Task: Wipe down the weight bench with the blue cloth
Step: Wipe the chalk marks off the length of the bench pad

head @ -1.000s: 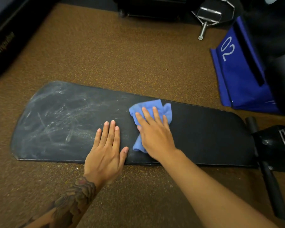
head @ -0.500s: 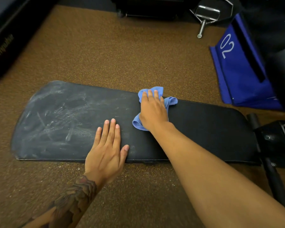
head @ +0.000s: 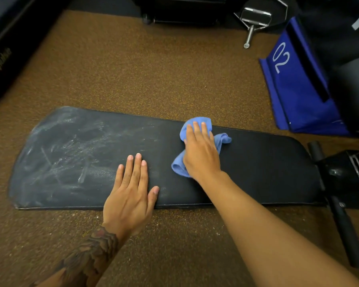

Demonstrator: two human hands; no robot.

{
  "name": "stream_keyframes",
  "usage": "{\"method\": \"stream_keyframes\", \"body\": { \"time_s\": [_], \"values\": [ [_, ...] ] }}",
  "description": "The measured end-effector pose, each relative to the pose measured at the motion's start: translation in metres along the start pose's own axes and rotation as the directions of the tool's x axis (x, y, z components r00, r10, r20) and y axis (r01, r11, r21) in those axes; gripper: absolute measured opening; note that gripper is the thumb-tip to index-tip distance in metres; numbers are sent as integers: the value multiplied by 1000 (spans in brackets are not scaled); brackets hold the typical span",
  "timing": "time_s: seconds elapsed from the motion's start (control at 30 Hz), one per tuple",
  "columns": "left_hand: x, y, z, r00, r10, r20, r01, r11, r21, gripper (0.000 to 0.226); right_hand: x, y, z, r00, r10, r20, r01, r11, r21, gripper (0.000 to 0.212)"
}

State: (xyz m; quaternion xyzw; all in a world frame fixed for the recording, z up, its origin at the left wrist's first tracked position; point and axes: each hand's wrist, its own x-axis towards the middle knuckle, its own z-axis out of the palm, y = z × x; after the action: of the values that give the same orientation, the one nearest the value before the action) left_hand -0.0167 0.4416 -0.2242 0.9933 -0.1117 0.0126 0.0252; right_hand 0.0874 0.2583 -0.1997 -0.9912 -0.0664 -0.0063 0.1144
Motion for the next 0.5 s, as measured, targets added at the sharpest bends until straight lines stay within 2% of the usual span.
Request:
{"method": "stream_keyframes", "body": {
  "time_s": [0.07,0.17,0.33,0.4,0.5],
  "values": [
    [0,1,0,1000,-1,-10,1,1000,-7,66,23,-14,7,1000,11,-14,-11,1000,-7,51],
    [0,2,0,1000,-4,-21,4,1000,-13,66,30,-36,16,997,-80,-16,80,997,8,47],
    [0,1,0,1000,2,-15,-2,1000,-12,67,-30,-35,18,978,-206,22,203,973,112,50],
    [0,1,-1,1000,5,-18,-6,1000,-17,67,-55,-19,14,979,-202,41,195,973,126,54],
    [0,1,0,1000,5,-26,-6,1000,-26,67,-61,1,9,992,-125,-13,125,988,87,52]
  ]
}}
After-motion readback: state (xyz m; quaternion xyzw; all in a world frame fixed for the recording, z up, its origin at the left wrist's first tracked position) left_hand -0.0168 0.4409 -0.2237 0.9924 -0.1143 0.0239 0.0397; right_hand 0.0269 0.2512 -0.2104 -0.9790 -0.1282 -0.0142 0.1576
